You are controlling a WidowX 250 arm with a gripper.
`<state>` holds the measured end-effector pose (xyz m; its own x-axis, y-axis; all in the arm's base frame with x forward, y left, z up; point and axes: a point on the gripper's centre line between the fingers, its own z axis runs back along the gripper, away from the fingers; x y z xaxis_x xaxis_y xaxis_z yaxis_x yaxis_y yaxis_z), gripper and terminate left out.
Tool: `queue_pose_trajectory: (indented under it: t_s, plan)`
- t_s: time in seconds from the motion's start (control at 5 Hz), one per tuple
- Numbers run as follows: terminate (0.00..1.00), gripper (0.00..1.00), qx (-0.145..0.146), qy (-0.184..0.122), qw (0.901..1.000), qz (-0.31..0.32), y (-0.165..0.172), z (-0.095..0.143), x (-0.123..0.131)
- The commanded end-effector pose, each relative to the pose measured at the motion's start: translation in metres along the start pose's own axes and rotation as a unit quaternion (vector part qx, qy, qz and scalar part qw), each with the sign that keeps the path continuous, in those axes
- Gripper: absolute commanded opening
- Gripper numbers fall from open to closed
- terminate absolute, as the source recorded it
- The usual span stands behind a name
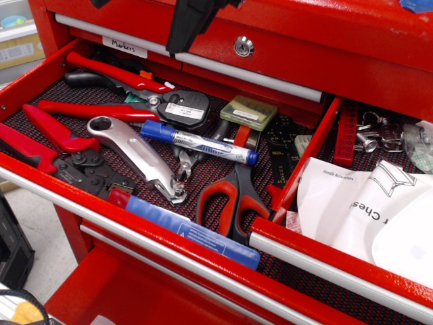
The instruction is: Pick up blue pen and put into drawer
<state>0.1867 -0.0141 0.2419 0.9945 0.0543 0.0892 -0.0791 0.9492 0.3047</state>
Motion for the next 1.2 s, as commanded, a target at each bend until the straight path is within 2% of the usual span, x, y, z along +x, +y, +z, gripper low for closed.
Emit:
queue_pose_trajectory:
  t_s: [0.0,0.2,0.4,0.6,0.8,1.0]
  plan:
    - [0.00,1.00,0.000,0.000,1.0000,0.000,0.000,0.000,0.000]
    - [0.00,1.00,0.010,-0.008,0.9911,0.133,-0.011,-0.013,0.011]
    - [0.00,1.00,-0.001,-0.004,0.9652,0.262,-0.016,-0.030,0.025]
    - [0.00,1.00,-0.021,0.004,0.9222,0.386,-0.026,-0.059,0.045]
    - [0.00,1.00,-0.040,0.041,0.8652,0.498,-0.021,-0.087,0.062]
    - [0.00,1.00,-0.022,0.027,0.7987,0.601,-0.012,-0.113,0.077]
